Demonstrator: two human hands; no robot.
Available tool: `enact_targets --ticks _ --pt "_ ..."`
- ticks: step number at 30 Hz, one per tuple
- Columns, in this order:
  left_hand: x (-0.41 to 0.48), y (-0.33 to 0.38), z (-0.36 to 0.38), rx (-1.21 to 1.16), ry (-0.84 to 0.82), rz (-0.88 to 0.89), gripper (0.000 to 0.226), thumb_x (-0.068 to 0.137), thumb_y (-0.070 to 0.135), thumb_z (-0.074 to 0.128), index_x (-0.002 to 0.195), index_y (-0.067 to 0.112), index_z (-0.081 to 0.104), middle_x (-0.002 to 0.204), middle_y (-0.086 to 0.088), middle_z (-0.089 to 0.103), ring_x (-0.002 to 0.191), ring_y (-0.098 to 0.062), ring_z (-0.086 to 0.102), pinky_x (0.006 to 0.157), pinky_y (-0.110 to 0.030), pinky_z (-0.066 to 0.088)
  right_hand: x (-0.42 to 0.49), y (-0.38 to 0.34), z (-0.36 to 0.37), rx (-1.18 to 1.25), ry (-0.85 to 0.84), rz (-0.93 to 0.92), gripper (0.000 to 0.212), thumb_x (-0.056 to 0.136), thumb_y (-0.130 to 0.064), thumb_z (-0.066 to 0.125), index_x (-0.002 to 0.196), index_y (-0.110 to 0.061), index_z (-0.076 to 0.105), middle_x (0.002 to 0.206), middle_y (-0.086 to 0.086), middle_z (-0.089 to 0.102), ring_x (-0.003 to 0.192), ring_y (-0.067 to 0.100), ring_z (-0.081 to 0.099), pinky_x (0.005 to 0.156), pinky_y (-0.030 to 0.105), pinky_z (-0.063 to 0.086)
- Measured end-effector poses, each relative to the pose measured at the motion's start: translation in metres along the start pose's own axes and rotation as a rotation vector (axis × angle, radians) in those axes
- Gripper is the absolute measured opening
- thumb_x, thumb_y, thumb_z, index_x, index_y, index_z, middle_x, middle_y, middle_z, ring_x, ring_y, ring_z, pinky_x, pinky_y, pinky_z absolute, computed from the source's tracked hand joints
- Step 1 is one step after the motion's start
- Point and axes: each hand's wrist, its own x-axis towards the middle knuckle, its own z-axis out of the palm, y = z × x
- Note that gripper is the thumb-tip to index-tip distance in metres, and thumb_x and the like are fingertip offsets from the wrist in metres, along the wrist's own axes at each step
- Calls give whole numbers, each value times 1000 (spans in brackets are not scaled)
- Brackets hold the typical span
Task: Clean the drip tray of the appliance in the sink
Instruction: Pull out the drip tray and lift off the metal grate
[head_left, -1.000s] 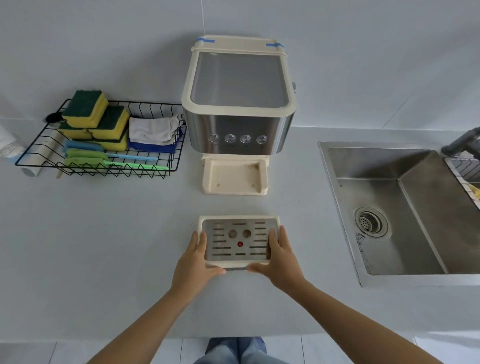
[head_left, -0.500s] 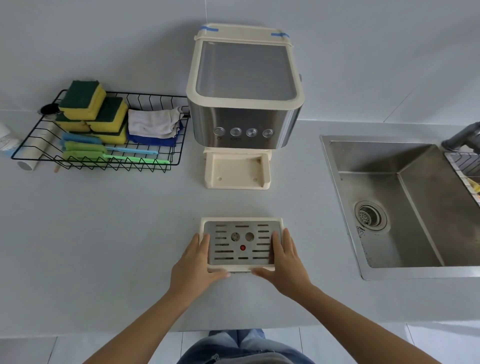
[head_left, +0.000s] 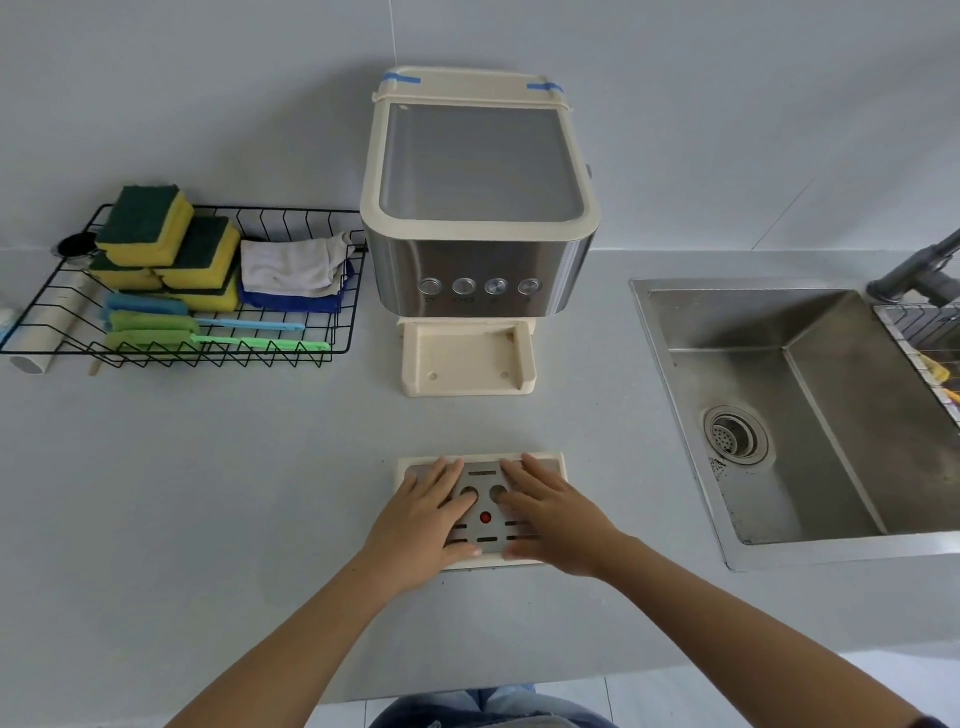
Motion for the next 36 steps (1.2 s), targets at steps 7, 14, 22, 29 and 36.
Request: enact_targets --ticks 7,14,22,29,36 --pt "1 -6 5 -32 -37 14 63 90 51 41 143 21 28 159 -1 -5 146 -19 -7 118 -33 3 2 1 -1 -11 -11 4 61 86 -45 54 138 -21 33 158 -1 1 146 23 -9 119 36 4" --pt "4 -4 2 -55 -12 35 60 87 51 46 136 17 37 159 -2 0 147 -19 -5 118 -35 4 0 -1 -6 -27 30 16 59 85 -45 55 136 -23 36 158 -4 7 146 23 -7 119 37 9" --pt "33 13 -23 -12 77 117 62 88 51 45 141 20 31 159 -3 4 147 -21 -1 118 -37 2 -11 29 -29 -42 173 29 58 81 -48 60 131 -22 47 156 -3 18 146 22 7 116 33 18" --pt "87 51 -45 67 132 157 57 89 52 42 135 19 35 159 -4 6 147 -22 2 117 -38 6 -15 94 -56 -167 289 -6 51 52 -54 81 89 -22 68 120 6 66 107 34 64 78 42 57" --pt "145 83 -42 77 67 114 58 90 49 43 137 16 34 159 -7 7 146 -24 4 116 -39 12 -7 152 -75 -143 198 46 55 74 -48 68 120 -22 57 151 -5 32 141 21 27 110 32 29"
